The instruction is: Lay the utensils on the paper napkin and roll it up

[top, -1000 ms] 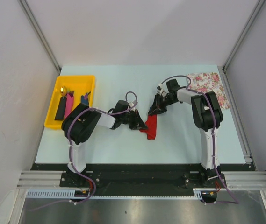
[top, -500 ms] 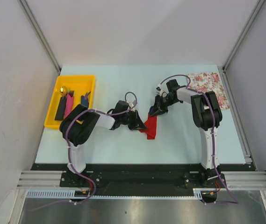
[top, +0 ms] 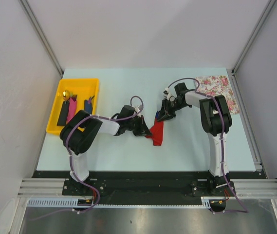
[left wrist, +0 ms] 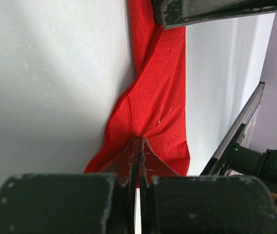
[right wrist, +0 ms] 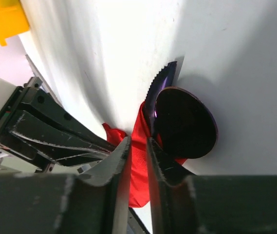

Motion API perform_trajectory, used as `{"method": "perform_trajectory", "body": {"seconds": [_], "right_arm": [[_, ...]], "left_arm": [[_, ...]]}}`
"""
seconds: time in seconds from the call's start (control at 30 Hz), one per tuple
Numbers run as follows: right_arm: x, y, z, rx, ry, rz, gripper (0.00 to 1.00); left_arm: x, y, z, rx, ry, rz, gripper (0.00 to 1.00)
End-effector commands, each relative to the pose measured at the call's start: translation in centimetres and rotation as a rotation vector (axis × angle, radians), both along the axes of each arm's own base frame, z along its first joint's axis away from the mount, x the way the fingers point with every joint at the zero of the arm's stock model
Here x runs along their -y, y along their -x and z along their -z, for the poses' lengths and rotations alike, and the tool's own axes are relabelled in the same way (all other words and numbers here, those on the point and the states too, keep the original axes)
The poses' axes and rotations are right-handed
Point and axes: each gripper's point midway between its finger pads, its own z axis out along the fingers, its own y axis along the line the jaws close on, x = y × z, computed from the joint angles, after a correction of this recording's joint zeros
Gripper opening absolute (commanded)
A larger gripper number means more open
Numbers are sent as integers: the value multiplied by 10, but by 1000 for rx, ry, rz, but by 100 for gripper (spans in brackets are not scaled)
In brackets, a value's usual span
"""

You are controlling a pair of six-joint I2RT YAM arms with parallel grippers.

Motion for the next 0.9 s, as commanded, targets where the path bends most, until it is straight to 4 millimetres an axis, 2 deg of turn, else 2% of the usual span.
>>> {"method": "perform_trajectory", "body": {"seconds": [0.0, 0.07, 0.17, 0.23, 0.37, 0.47, 0.5, 0.7, 0.8, 0.87], "right_arm": [[-1, -15, -44, 60, -77, 29, 26], [-4, -14, -67, 95, -113, 22, 27], [-4, -7, -81, 90, -124, 28, 27], [-5, -2, -82, 81, -124, 26, 27], [-6, 20, -62, 11, -111, 5, 24], [-8, 30, -50, -13, -101, -11, 21], [-8, 35, -40, -25, -86, -19, 21], [-10, 44, -4, -57, -45, -32, 20], [-6, 48, 13, -67, -11, -38, 20], [-2, 51, 23, -72, 13, -43, 19]], "left_arm": [[-20, 19, 32, -56, -153, 7, 0], [-21, 17, 33, -53, -159, 4, 0], [-20, 17, 34, -55, -161, 7, 0], [-20, 17, 33, -51, -160, 9, 0], [-19, 17, 31, -40, -153, 11, 0], [-18, 16, 29, -33, -145, 17, 0], [-18, 16, 29, -30, -141, 18, 0], [-12, 17, 20, 13, -115, 48, 0], [-6, 19, 0, 75, -48, 87, 1], [-2, 19, -14, 133, 3, 119, 6]]}}
